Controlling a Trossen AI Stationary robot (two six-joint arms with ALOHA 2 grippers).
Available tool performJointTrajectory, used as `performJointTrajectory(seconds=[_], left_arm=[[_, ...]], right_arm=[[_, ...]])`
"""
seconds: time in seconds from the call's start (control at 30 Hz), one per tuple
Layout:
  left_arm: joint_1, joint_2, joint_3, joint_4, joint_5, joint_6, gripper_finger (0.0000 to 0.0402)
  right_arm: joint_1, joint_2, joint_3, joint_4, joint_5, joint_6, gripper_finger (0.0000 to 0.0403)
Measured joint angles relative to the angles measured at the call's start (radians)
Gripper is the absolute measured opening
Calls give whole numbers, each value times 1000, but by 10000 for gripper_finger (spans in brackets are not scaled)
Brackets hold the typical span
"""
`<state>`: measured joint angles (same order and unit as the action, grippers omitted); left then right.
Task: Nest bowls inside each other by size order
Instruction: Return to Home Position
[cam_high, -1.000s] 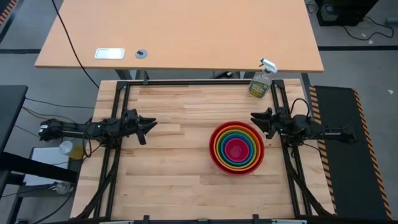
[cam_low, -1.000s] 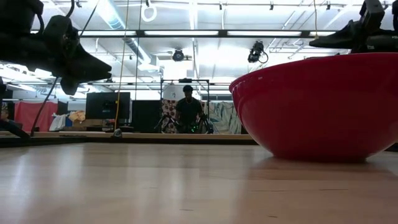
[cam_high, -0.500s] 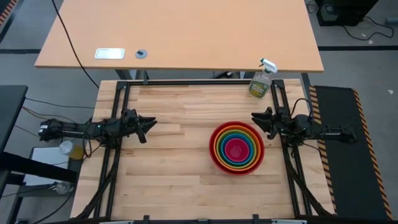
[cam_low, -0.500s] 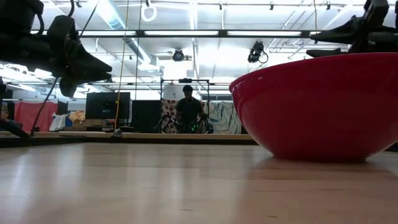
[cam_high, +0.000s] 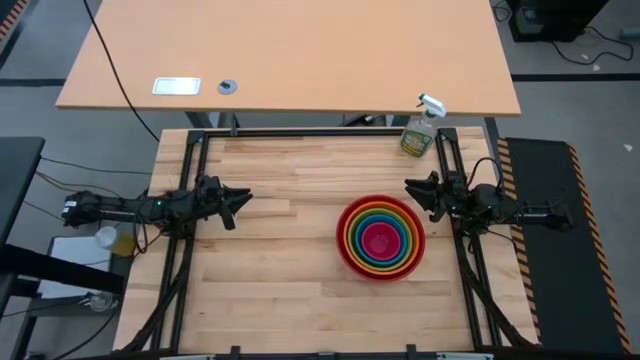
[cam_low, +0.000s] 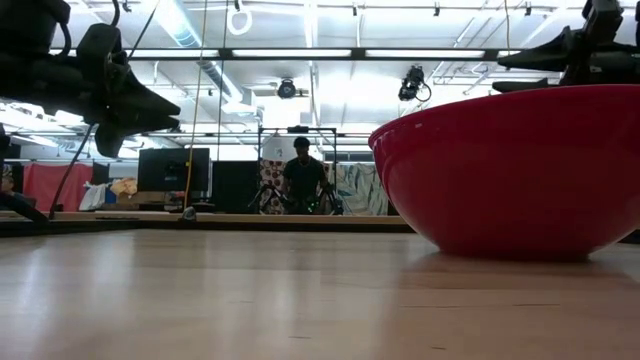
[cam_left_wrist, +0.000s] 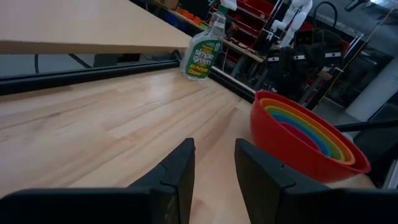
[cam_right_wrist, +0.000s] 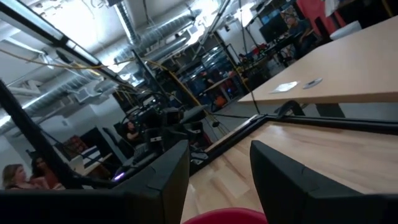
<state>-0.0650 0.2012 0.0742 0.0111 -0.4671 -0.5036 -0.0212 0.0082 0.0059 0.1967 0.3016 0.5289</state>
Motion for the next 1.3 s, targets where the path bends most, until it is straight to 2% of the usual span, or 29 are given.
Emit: performJointTrajectory(seconds=[1.3], left_arm=[[0, 2, 0, -8, 0, 20, 116]], right_arm=[[0, 0, 0, 0, 18, -16, 176]])
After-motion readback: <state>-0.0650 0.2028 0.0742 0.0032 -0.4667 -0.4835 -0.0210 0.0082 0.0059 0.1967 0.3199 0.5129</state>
